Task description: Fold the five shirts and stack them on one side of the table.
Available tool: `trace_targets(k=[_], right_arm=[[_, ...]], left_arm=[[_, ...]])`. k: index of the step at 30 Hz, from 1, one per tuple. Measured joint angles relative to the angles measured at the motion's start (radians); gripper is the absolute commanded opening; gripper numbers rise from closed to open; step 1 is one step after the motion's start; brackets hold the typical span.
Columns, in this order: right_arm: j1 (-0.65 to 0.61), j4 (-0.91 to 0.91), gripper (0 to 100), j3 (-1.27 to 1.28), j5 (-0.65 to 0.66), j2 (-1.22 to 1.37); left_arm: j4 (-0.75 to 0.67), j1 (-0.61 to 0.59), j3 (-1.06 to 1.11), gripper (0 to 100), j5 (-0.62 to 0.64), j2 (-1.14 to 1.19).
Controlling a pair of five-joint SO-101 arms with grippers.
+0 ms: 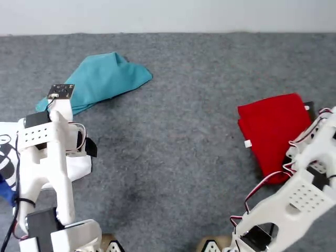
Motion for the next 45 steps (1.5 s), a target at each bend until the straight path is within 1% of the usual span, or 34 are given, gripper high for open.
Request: trace_targets(k=[2, 6, 10, 14, 19, 22, 25, 28, 33, 37, 40, 45], right_arm=[[0.0, 0.051, 6.0, -0.025, 0.063, -0.018], [-0.002, 0.057, 17.7, -0.037, 0.153, -0.084], [-0.023, 0.057, 19.6, -0.037, 0.213, -0.12], [-0.049, 0.057, 19.6, -0.037, 0.233, -0.12], [-0.092, 0.057, 19.5, -0.091, 0.236, -0.12], [-0.189, 0.057, 19.4, -0.169, 0.232, -0.152], [-0.318, 0.044, 19.4, -0.241, 0.192, -0.157], [-0.399, -0.034, 19.4, -0.256, 0.147, -0.15], [-0.416, -0.169, 19.4, -0.259, 0.106, -0.012], [-0.416, -0.215, 19.4, -0.279, 0.103, 0.109], [-0.41, -0.17, 19.4, -0.342, 0.1, 0.118], [-0.408, 0.025, 19.4, -0.58, 0.109, 0.097]], left_arm=[[0.0, 0.0, 0.0, 24, 0.0, 0.0], [0.0, 0.0, 0.0, 24, 0.0, 0.0], [0.0, 0.0, 0.0, 24, 0.0, 0.0], [0.0, 0.0, 0.0, 24, 0.0, 0.0], [0.0, 0.0, 0.0, 24, 0.0, 0.0], [-0.006, 0.0, 0.0, 24, 0.0, 0.0], [-0.009, 0.0, 0.0, 24, 0.0, 0.0], [-0.009, 0.0, 0.0, 24, 0.0, 0.0], [-0.009, 0.0, 0.0, 24, 0.0, 0.0], [-0.009, 0.0, 0.0, 24, 0.0, 0.0], [-0.009, 0.0, 0.0, 24, 0.0, 0.0], [-0.003, 0.0, -0.015, 25, -0.002, 0.0]])
